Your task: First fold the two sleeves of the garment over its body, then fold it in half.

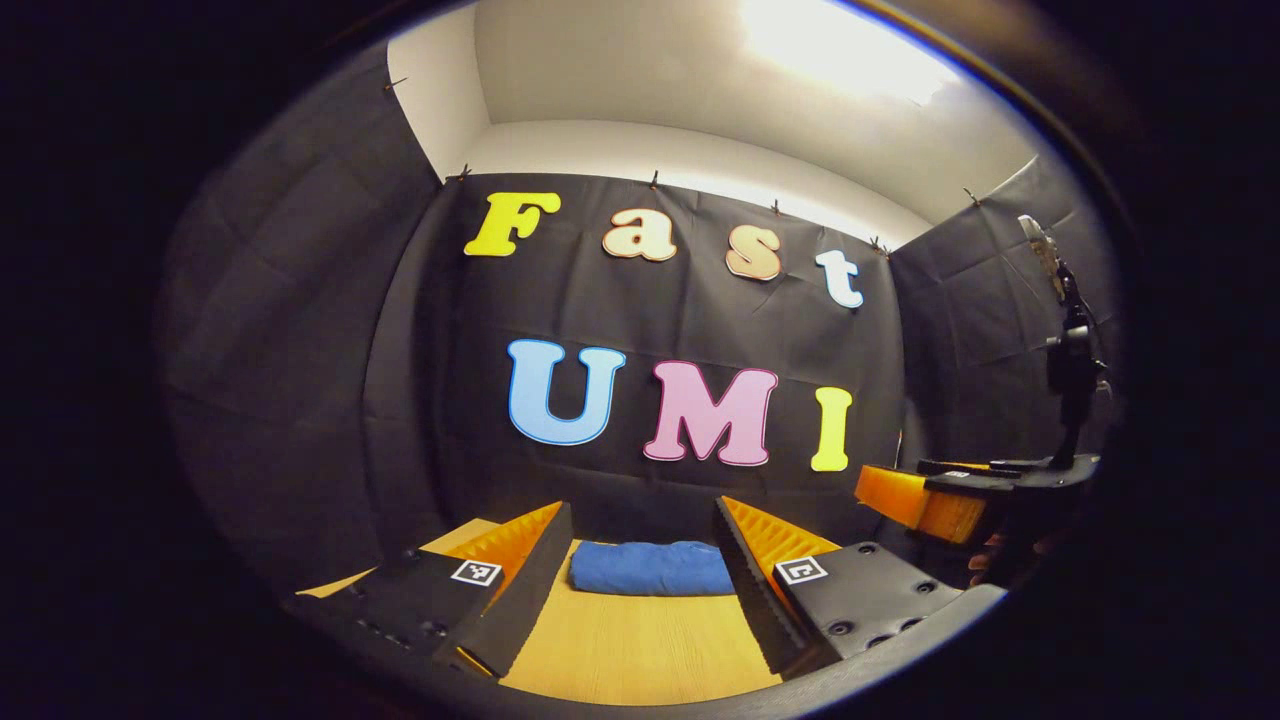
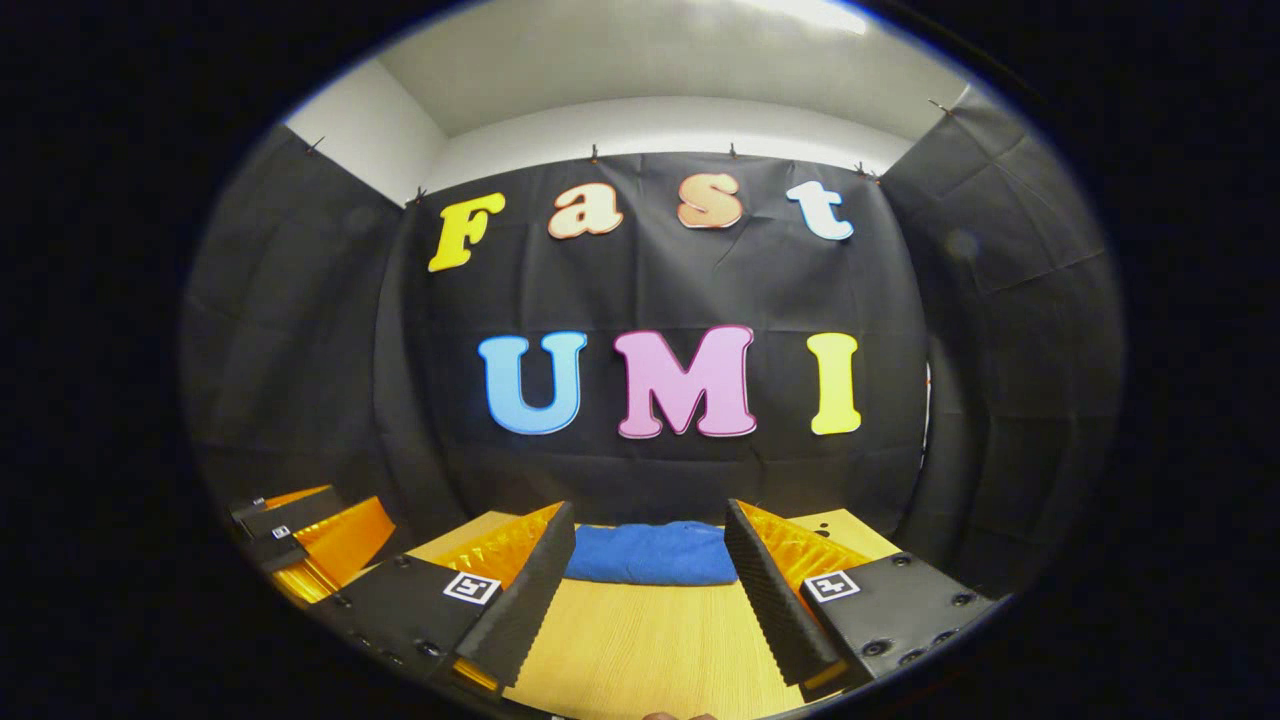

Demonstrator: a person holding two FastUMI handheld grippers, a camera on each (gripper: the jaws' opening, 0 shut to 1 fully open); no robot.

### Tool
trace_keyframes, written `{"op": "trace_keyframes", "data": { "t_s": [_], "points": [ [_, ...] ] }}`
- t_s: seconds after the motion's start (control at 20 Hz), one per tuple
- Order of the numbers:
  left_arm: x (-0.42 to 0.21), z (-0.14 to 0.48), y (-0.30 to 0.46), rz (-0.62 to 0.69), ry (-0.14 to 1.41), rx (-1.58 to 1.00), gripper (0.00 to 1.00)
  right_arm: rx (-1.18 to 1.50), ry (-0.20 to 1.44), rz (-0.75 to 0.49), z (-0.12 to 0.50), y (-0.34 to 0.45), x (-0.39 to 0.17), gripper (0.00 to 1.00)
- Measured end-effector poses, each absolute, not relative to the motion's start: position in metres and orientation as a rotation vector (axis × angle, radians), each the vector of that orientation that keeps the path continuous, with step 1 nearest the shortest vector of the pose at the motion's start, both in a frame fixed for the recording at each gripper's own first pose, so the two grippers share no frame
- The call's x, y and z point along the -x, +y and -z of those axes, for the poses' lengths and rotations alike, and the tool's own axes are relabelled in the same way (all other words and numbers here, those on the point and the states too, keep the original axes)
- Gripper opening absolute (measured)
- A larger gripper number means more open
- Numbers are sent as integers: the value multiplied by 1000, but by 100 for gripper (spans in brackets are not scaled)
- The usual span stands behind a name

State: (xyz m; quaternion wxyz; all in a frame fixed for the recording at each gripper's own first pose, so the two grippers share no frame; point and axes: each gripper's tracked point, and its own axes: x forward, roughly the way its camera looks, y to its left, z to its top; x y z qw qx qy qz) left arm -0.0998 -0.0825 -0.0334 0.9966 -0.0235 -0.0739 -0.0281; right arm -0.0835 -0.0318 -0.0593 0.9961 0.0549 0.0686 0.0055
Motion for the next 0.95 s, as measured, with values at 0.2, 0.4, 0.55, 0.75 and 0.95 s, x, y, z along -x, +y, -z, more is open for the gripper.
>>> {"op": "trace_keyframes", "data": {
  "t_s": [0.2, 0.4, 0.55, 0.75, 0.95],
  "points": [
    [97, 26, -78, 42, -159, 22, 82, -101, 136, -51, 57, -20, 74, 94],
    [91, 28, -84, 56, -154, 10, 82, -86, 149, -87, 66, -12, 71, 94],
    [90, 25, -86, 52, -158, 2, 82, -85, 160, -83, 71, -12, 68, 94],
    [88, 29, -75, 38, -137, 1, 82, -101, 172, -86, 76, -6, 64, 94],
    [89, 28, -60, -8, -140, -14, 82, -69, 168, -93, 79, 0, 59, 94]
  ]
}}
